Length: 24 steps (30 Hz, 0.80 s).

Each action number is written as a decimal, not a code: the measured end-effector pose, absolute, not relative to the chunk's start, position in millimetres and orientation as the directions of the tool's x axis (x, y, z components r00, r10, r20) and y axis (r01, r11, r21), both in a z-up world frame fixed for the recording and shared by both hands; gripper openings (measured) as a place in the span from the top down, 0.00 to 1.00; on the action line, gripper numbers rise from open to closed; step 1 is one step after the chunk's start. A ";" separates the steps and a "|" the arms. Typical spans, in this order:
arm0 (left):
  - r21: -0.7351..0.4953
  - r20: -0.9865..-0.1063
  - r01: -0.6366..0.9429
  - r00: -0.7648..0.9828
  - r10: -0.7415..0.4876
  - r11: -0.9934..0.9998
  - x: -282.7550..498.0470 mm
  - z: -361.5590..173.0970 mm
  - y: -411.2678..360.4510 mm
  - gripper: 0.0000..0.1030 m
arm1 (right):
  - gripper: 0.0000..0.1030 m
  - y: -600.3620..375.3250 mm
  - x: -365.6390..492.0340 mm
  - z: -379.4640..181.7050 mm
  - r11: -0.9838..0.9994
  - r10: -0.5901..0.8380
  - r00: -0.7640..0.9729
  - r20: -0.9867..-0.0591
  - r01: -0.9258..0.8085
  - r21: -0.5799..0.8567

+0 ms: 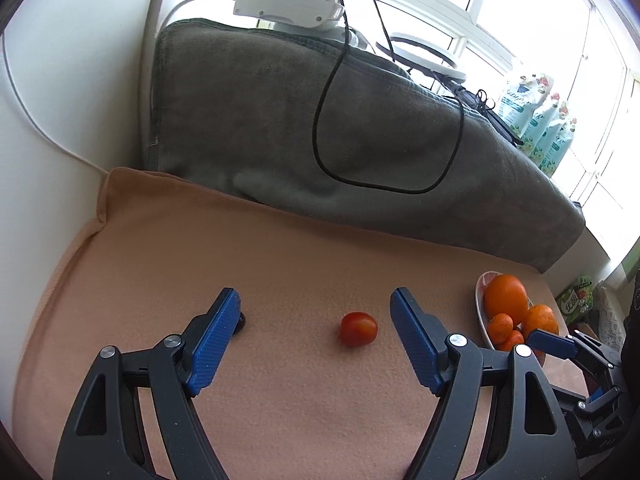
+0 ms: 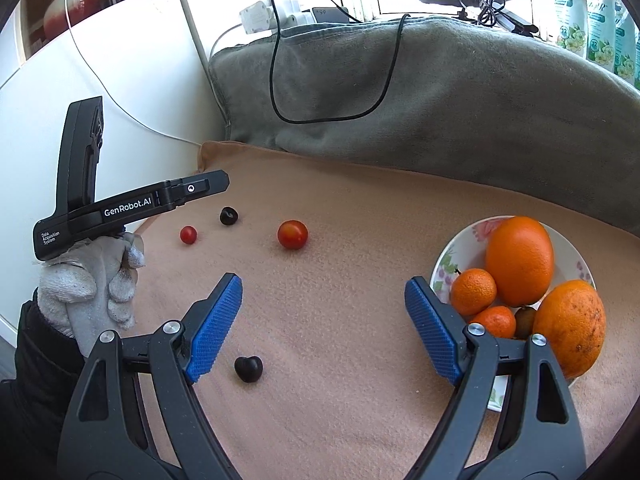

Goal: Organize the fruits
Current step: 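Close the left tool on the black fruit while the right tool closes on a cherry tomato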

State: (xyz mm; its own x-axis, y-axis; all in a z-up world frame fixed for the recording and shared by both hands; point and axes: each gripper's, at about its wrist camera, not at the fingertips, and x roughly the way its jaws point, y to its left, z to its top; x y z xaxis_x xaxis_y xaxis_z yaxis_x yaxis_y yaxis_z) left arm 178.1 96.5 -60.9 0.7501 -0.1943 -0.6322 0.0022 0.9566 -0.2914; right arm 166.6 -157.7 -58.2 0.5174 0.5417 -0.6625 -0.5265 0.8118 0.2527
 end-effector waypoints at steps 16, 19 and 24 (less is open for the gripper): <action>-0.256 -0.699 -0.036 0.697 -0.159 0.966 191.9 -100.5 123.4 0.44 | 0.17 -116.3 208.1 -79.9 0.795 0.540 0.451 -0.711 -0.550 0.255; -0.253 -0.706 -0.037 0.690 -0.158 0.967 195.6 -104.5 124.2 0.46 | 0.17 -109.9 214.9 -84.3 0.793 0.537 0.441 -0.719 -0.555 0.252; -0.254 -0.714 -0.043 0.682 -0.157 0.966 200.4 -109.9 128.4 0.47 | 0.17 -99.0 224.5 -92.7 0.785 0.539 0.418 -0.732 -0.563 0.257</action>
State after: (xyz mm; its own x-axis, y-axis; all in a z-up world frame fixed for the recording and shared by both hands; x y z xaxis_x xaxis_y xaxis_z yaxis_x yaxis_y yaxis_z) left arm 200.4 128.4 -109.9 0.6824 -0.1571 -0.7139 -0.0427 0.9664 -0.2535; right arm 224.5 -99.0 -92.7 0.4176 0.5385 -0.7318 -0.5633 0.7854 0.2566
